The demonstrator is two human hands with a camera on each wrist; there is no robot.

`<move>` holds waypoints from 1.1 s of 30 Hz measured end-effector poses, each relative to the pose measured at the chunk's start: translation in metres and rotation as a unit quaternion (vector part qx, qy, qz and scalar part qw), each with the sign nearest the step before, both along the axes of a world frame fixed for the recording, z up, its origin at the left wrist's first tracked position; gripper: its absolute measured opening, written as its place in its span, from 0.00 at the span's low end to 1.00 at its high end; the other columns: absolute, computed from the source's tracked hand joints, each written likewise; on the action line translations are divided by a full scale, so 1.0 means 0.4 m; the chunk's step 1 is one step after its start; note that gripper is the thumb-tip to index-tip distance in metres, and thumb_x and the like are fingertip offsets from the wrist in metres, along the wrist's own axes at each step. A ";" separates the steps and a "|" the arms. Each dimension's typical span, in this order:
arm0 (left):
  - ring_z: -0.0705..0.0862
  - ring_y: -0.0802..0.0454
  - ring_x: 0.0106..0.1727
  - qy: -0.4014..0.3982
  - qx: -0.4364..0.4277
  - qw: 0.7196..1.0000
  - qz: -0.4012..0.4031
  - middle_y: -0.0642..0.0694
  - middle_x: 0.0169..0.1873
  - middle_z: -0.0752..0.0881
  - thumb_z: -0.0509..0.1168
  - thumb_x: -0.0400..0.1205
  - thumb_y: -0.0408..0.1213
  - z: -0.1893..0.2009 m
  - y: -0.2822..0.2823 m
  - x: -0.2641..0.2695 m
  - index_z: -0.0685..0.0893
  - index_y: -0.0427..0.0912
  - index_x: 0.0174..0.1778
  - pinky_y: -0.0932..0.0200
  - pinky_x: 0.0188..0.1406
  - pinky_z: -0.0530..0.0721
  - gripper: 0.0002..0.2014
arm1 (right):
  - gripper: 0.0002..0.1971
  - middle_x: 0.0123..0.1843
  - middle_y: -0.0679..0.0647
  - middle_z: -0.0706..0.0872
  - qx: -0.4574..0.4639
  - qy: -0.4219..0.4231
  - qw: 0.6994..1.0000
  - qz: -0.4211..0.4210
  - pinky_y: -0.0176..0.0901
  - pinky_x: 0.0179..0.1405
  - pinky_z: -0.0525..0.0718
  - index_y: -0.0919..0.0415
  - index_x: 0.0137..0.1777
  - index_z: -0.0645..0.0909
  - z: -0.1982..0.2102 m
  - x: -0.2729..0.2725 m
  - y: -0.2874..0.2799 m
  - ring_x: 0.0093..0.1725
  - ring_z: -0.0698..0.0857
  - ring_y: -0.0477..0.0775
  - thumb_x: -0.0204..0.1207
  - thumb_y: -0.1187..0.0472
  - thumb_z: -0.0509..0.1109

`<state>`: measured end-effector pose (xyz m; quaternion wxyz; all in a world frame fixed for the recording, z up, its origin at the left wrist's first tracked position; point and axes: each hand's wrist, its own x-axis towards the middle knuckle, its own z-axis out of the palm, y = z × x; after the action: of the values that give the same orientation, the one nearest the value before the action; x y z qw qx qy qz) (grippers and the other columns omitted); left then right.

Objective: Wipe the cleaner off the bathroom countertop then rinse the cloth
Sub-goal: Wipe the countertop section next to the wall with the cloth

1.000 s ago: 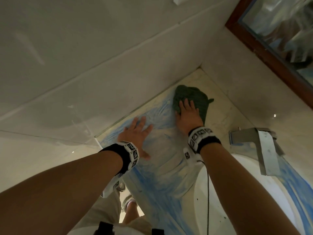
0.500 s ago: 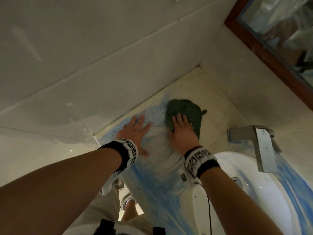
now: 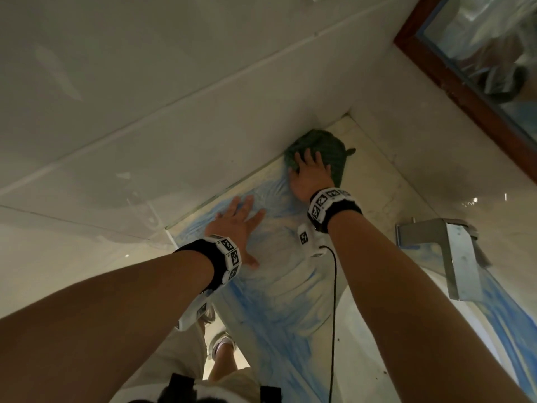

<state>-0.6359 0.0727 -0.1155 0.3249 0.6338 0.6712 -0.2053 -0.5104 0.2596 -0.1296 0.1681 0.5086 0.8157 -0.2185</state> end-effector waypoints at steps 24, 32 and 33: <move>0.30 0.44 0.83 -0.007 0.004 1.000 0.010 0.49 0.82 0.26 0.74 0.67 0.66 -0.003 0.000 -0.005 0.33 0.59 0.84 0.35 0.81 0.48 0.62 | 0.27 0.87 0.52 0.55 0.003 0.029 0.997 0.074 0.64 0.83 0.49 0.56 0.85 0.56 0.015 -0.042 -0.038 0.86 0.47 0.60 0.88 0.50 0.46; 0.31 0.43 0.84 0.002 0.012 1.000 0.004 0.48 0.82 0.27 0.72 0.68 0.69 0.004 -0.002 0.000 0.33 0.58 0.84 0.36 0.81 0.48 0.62 | 0.26 0.88 0.48 0.51 -0.019 0.064 0.978 0.199 0.58 0.84 0.44 0.50 0.86 0.55 -0.016 -0.001 -0.098 0.86 0.45 0.54 0.88 0.48 0.48; 0.31 0.43 0.84 0.002 0.012 1.000 0.004 0.48 0.82 0.27 0.72 0.68 0.68 0.005 -0.002 0.000 0.33 0.58 0.84 0.36 0.81 0.48 0.62 | 0.26 0.88 0.49 0.51 -0.022 0.058 0.976 0.209 0.57 0.84 0.44 0.50 0.86 0.55 -0.017 0.000 -0.088 0.86 0.45 0.54 0.88 0.48 0.48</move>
<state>-0.6360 0.0718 -0.1134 0.3169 0.6346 0.6770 -0.1966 -0.5102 0.2244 -0.1365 0.1741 0.3096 0.9072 -0.2254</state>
